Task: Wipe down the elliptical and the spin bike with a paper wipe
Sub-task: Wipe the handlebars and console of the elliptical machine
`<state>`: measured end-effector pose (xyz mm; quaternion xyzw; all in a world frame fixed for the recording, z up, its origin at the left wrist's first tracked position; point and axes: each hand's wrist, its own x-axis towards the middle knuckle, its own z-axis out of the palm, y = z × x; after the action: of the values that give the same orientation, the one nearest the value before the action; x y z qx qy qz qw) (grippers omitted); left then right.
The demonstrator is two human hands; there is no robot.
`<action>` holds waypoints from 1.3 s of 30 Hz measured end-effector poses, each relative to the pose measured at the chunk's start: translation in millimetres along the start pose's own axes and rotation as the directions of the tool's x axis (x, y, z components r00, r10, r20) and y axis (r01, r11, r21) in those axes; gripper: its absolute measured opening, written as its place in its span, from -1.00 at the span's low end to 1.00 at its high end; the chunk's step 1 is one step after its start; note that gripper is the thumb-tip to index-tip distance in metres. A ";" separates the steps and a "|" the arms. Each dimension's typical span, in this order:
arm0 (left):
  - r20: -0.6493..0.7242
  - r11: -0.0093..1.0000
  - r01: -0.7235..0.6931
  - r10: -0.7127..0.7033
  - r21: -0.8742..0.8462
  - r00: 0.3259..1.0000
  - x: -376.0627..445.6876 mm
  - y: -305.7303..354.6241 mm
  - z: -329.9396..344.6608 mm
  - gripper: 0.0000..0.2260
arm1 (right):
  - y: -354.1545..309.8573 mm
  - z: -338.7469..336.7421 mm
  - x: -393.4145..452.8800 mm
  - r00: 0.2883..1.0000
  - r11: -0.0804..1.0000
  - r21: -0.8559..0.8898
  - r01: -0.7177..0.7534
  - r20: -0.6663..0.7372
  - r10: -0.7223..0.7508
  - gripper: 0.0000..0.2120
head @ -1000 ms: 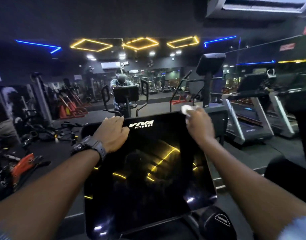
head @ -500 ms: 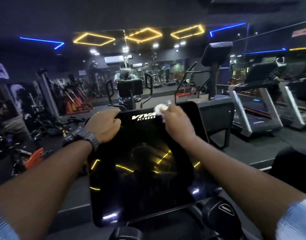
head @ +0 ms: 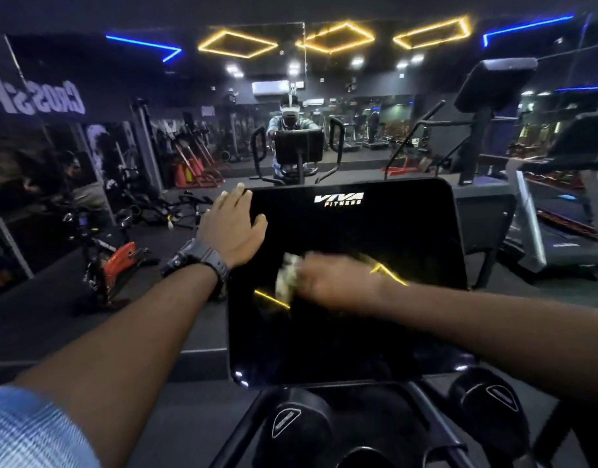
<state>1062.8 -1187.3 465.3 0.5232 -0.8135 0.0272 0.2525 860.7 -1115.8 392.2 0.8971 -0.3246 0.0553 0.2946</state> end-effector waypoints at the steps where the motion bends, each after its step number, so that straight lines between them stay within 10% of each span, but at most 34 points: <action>1: 0.011 0.999 0.014 -0.014 -0.044 1.000 -6.1 -1.7 2.8 -0.44 | -34.2 10.3 -7.5 0.928 0.956 0.048 0.290 0.231 -0.293 -0.73; 3: 0.020 0.990 0.046 -0.044 -0.134 0.999 -20.7 -3.7 11.1 -0.40 | -58.1 12.6 -16.3 0.708 0.829 0.097 0.551 0.471 -0.526 -0.81; 7: -0.034 0.969 0.082 -0.092 -0.232 0.995 -52.2 0.0 34.2 -0.37 | 8.1 -13.2 9.2 0.994 0.998 0.045 0.053 0.088 -0.057 -0.86; 10: -0.097 0.951 0.092 -0.126 -0.294 0.987 -77.7 5.6 48.3 -0.39 | -20.3 -11.0 7.4 0.960 0.967 0.140 0.212 0.153 -0.232 -0.93; 13: -0.108 0.938 0.122 -0.165 -0.325 0.980 -99.9 4.1 59.6 -0.41 | -58.9 -9.5 -5.8 0.770 0.887 0.246 0.391 0.441 -0.462 -0.87; 18: -0.144 0.910 0.181 -0.249 -0.372 0.958 -120.3 5.7 78.1 -0.46 | -61.2 -17.2 40.4 0.854 0.957 0.041 0.288 0.441 -0.276 -0.80; 23: -0.132 0.911 0.177 -0.240 -0.372 0.962 -134.1 3.8 82.0 -0.49 | -60.9 -21.1 13.1 0.796 0.942 0.084 0.325 0.514 -0.320 -0.83; 32: -0.062 0.980 -0.197 0.195 -0.017 0.979 -146.2 22.0 111.4 -0.51 | -12.2 -22.5 -85.4 0.821 0.968 0.215 0.133 0.524 -0.229 -0.89; 39: 0.101 0.737 -0.663 0.655 0.134 0.749 -141.7 44.0 121.9 -0.60 | -18.9 -6.4 -127.0 0.930 0.974 0.225 -0.023 0.363 -0.061 -0.82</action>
<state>1024.2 -1086.3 306.5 0.2207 -0.9466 0.1681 0.1643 773.5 -1030.7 351.2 0.9221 -0.3570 -0.0801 0.1257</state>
